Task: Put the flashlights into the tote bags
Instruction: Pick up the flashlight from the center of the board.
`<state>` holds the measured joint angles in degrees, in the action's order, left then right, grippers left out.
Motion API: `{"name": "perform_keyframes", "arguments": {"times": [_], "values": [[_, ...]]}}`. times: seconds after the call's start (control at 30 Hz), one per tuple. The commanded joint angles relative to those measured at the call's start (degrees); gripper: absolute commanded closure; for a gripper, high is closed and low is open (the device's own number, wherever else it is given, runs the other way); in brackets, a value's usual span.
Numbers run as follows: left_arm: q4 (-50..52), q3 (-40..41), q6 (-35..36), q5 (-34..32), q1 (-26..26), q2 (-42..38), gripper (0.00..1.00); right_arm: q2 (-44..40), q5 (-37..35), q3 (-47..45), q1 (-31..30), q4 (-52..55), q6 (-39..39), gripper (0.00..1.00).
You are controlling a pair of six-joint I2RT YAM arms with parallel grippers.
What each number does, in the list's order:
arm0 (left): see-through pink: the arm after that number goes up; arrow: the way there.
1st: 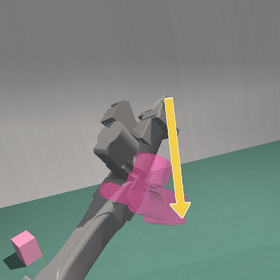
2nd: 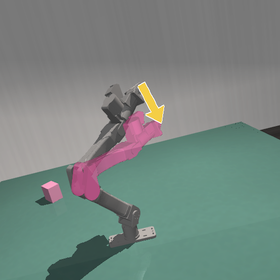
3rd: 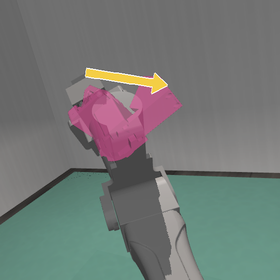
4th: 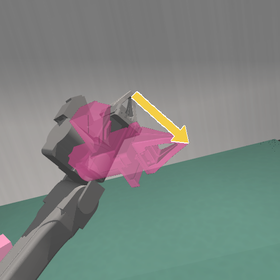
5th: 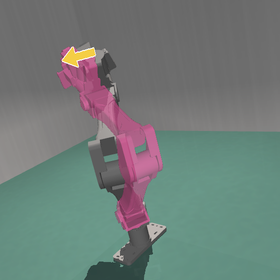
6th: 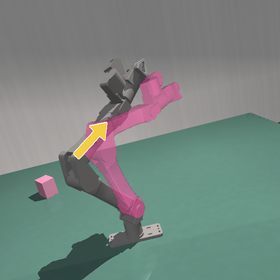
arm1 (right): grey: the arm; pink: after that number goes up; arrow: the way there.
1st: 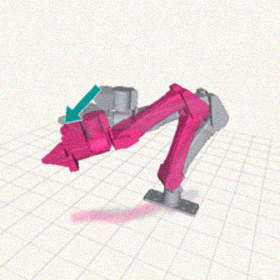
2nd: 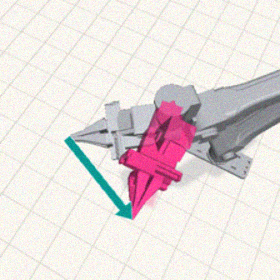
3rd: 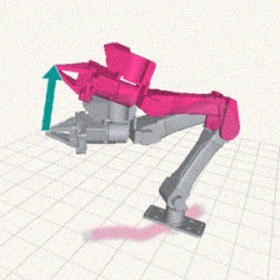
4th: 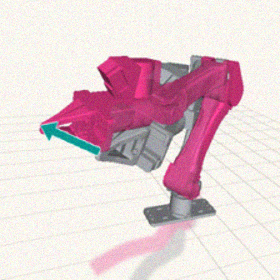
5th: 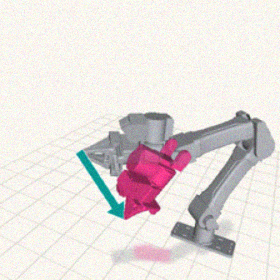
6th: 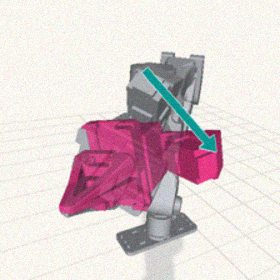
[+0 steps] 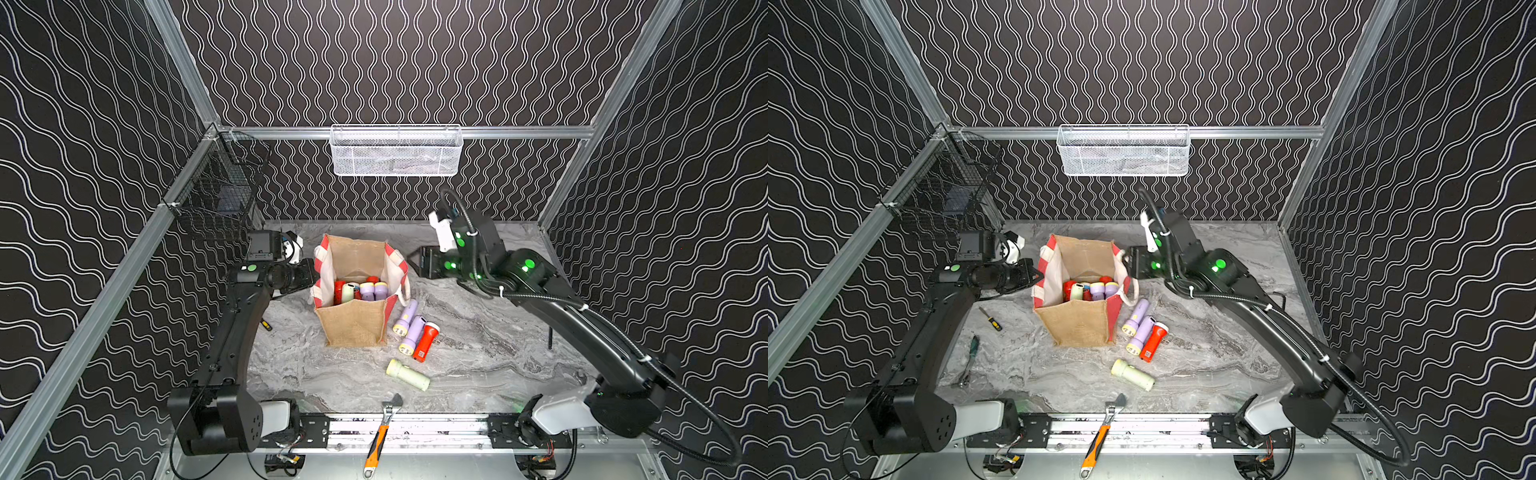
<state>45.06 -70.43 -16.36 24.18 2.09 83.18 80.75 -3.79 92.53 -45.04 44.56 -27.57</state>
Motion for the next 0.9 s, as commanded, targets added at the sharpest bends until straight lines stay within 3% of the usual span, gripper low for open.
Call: {"name": "perform_keyframes", "arguments": {"times": [0.0,0.13,0.27,0.43,0.63,0.87], "values": [[-1.3,-0.5,-0.3,0.1,0.0,0.3,0.94,-3.3,-5.8,-4.8,0.0,9.1,-6.6,0.37],[-1.2,-0.6,-0.4,-0.3,0.0,0.0,0.94,-6.2,-6.0,-13.2,0.5,12.5,-14.6,0.37],[-1.1,-0.5,-0.4,-0.6,0.0,-0.4,0.94,-7.4,-2.5,-21.5,1.1,8.7,-20.8,0.37],[-1.3,-0.3,-0.4,-0.4,0.0,-0.4,0.94,-2.8,4.0,-27.4,1.5,6.2,-26.2,0.38],[-1.2,-0.4,-0.4,0.2,0.0,0.2,0.94,3.7,10.6,-32.5,1.4,1.8,-27.9,0.40],[-1.1,-0.3,-0.2,-0.4,0.0,0.0,0.94,10.8,12.0,-30.0,1.4,-2.3,-27.5,0.40]]}}
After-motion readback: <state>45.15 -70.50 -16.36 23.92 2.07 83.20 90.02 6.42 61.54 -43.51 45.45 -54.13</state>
